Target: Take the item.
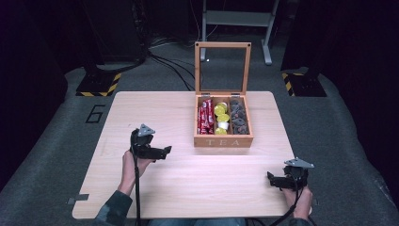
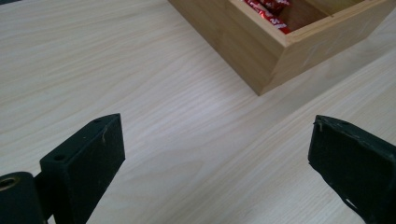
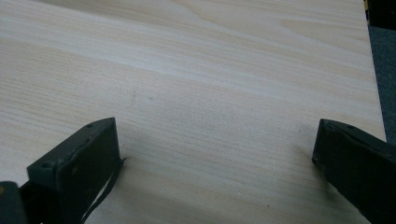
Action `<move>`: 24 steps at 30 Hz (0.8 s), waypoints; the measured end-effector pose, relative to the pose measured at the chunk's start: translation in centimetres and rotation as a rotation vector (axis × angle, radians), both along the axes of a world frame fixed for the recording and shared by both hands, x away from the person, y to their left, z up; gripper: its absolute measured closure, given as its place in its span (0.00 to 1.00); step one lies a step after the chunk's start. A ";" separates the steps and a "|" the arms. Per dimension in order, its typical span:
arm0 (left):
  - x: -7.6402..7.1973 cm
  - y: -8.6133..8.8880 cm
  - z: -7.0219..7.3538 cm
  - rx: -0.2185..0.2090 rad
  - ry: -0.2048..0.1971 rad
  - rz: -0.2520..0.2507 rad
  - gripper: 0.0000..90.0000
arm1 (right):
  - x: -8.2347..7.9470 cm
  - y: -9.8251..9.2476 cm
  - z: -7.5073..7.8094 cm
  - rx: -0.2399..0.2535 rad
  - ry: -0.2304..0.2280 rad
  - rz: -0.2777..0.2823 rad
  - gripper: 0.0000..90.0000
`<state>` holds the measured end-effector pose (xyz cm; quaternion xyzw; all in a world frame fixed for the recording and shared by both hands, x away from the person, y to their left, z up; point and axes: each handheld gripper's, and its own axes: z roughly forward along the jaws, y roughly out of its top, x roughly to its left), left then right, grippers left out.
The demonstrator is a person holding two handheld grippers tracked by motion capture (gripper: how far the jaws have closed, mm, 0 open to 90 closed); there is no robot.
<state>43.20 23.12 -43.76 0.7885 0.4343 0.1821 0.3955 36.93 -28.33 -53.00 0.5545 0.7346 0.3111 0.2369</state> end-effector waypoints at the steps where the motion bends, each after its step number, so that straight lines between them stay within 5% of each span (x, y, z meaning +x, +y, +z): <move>1: 0.2 -0.2 0.2 -0.001 0.000 -0.006 0.05 | 0.0 0.0 0.0 0.000 0.000 0.000 0.00; 24: 4.5 -6.5 2.2 0.008 -0.002 -0.082 0.06 | 0.0 0.0 0.0 -0.001 -0.001 0.003 0.00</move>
